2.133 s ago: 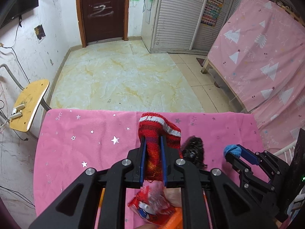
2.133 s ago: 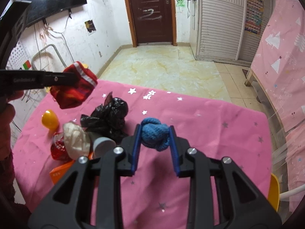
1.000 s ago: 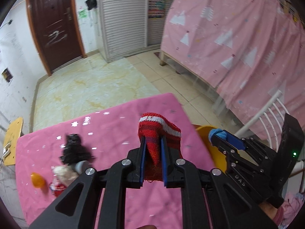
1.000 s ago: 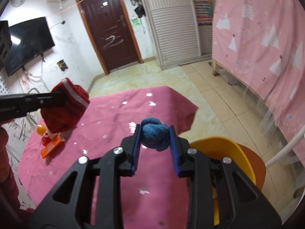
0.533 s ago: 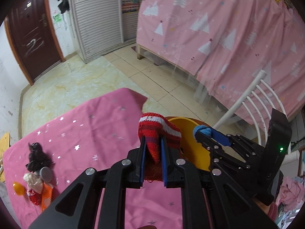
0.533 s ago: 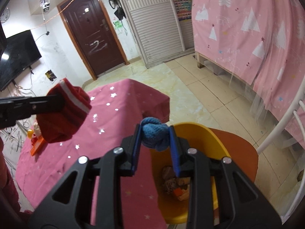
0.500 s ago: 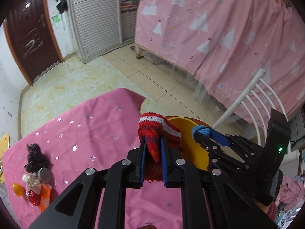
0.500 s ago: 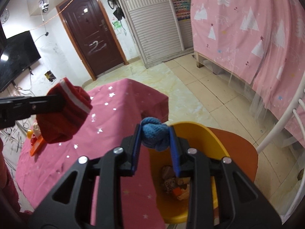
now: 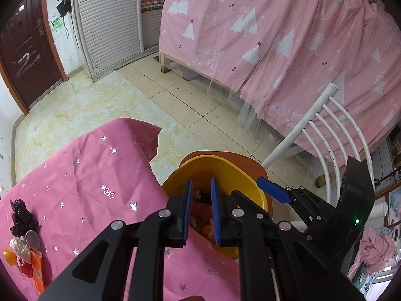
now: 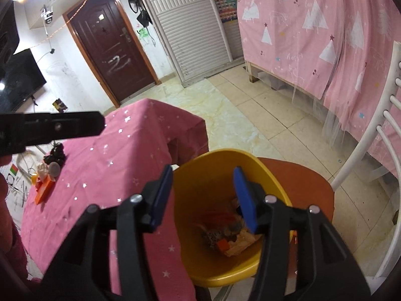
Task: Collect trash
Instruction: 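Carry the red sock and blue yarn ball over the yellow bin and open both tools, then move both open tools back over the remaining items on the table, then grasp the red Hello Kitty bag with the left tool while the right tool grasps the black plastic bag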
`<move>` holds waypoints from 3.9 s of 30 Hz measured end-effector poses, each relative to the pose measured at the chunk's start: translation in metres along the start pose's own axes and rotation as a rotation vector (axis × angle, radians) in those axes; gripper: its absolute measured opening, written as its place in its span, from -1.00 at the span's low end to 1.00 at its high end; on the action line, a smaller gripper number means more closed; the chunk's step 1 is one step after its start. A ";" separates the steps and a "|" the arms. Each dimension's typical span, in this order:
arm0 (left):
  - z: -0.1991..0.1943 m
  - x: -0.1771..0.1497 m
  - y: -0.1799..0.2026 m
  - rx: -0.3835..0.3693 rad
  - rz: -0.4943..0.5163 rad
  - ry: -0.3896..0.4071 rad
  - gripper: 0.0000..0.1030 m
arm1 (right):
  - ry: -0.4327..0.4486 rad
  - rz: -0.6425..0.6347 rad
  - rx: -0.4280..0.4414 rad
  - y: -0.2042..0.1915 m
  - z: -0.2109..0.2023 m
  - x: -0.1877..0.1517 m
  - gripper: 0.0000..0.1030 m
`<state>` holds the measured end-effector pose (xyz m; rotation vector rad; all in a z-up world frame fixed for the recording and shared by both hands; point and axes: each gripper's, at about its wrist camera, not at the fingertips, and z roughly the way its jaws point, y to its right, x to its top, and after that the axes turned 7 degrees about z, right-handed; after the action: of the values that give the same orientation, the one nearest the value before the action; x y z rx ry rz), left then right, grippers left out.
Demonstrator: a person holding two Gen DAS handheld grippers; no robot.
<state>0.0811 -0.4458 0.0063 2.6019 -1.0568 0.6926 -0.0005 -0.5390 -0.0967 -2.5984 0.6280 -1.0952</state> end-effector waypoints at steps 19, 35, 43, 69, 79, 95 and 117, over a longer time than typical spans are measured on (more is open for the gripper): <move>-0.028 -0.020 -0.055 0.028 -0.066 0.020 -0.86 | -0.007 -0.094 0.041 -0.058 0.004 0.007 0.17; -0.075 -0.062 -0.149 0.113 -0.181 0.057 -0.34 | -0.065 -0.248 0.122 -0.149 0.029 0.000 0.18; -0.100 -0.092 -0.192 0.155 -0.219 0.066 -0.22 | -0.093 -0.318 0.136 -0.190 0.039 -0.007 0.19; -0.100 -0.184 -0.286 0.132 -0.288 -0.008 -0.19 | -0.129 -0.447 0.143 -0.293 0.065 -0.018 0.36; -0.082 -0.203 -0.310 0.121 -0.300 -0.029 -0.19 | -0.142 -0.472 0.127 -0.318 0.076 -0.021 0.37; -0.068 -0.216 -0.312 0.083 -0.210 0.004 -0.04 | -0.180 -0.481 0.143 -0.355 0.111 -0.020 0.39; -0.068 -0.225 -0.306 0.148 -0.192 0.031 -0.52 | -0.290 -0.425 0.156 -0.371 0.163 -0.022 -0.13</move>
<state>0.1340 -0.0702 -0.0660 2.7612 -0.7602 0.7884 0.2112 -0.1937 -0.0787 -2.7405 -0.0760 -0.8017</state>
